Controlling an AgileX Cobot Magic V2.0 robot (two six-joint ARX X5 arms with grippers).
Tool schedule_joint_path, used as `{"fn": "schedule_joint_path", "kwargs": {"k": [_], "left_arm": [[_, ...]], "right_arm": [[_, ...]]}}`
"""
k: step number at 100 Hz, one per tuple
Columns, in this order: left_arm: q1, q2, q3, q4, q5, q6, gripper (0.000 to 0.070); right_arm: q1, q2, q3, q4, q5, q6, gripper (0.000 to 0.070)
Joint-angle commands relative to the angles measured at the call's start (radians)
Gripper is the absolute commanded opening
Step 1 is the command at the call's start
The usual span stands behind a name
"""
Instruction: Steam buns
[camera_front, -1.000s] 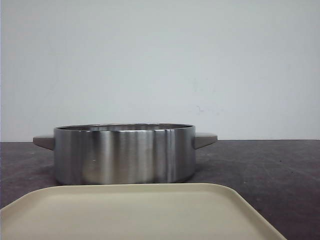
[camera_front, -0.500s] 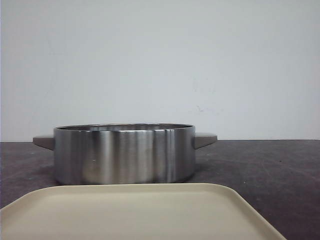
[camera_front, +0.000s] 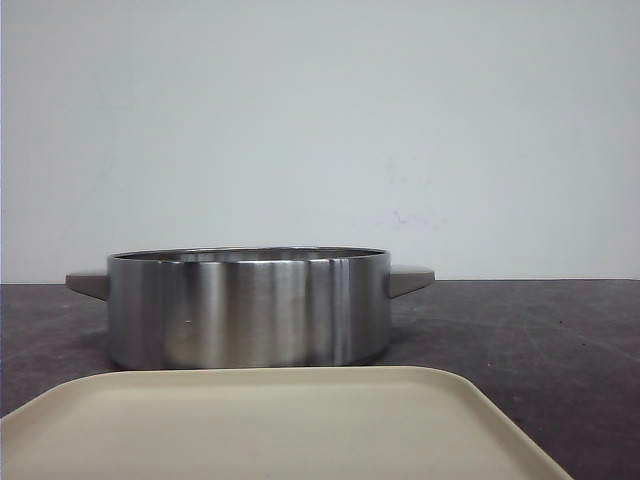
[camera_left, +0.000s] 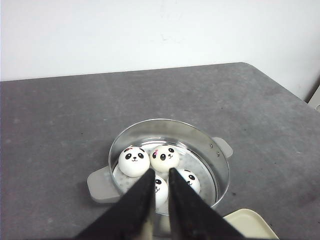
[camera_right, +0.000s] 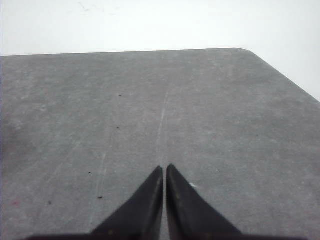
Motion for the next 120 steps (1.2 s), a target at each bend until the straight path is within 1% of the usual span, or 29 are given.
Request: {"fn": "schedule_joint_path", "kwargs": {"k": [1,10,15,23,33,40,47,52,63,79,93,99,104,120], "left_arm": [[-0.001,-0.008,0.010,0.003,-0.003,0.002,0.0000],[0.027,-0.024,0.006,0.001,-0.002,0.035,0.0000],[0.047,-0.036,-0.007,0.011,0.002,0.032,0.0000],[0.086,-0.066,-0.063,0.056,0.054,0.026,0.0000],[0.142,-0.130,-0.209,0.208,0.142,0.042,0.0000],[0.184,-0.184,-0.334,0.340,0.193,0.034,0.0000],[0.240,-0.231,-0.455,0.467,0.226,0.010,0.0000],[0.285,-0.261,-0.532,0.533,0.241,0.005,0.0000],[0.372,-0.315,-0.669,0.614,0.238,0.005,0.0000],[0.468,-0.380,-0.813,0.666,0.236,0.042,0.0000],[0.535,-0.427,-0.896,0.663,0.236,0.065,0.0000],[0.562,-0.435,-0.926,0.666,0.232,0.089,0.0000],[0.582,-0.437,-0.948,0.666,0.212,0.109,0.0000],[0.631,-0.446,-1.003,0.674,0.099,0.108,0.0000]], "right_arm": [[0.000,-0.001,-0.002,0.009,0.003,-0.008,0.0005],[0.000,-0.001,-0.002,0.009,0.003,-0.008,0.0005],[0.000,-0.001,-0.002,0.009,0.003,-0.008,0.0005],[0.000,-0.001,-0.002,0.009,0.003,-0.008,0.0004],[0.000,-0.001,-0.002,0.010,0.003,-0.008,0.0005],[0.000,-0.001,-0.002,0.009,0.003,-0.008,0.0005],[0.000,-0.001,-0.002,0.009,0.003,-0.008,0.0005],[0.000,-0.001,-0.002,0.009,0.004,-0.008,0.0005],[0.000,-0.001,-0.002,0.009,0.003,-0.008,0.0005],[0.000,-0.001,-0.002,0.009,0.004,-0.008,0.0005],[0.000,-0.001,-0.002,0.010,0.003,-0.008,0.0004],[0.000,-0.001,-0.002,0.010,0.004,-0.008,0.0004],[0.000,-0.001,-0.002,0.010,0.003,-0.008,0.0005],[0.000,-0.001,-0.002,0.010,0.004,-0.008,0.0005]]}}
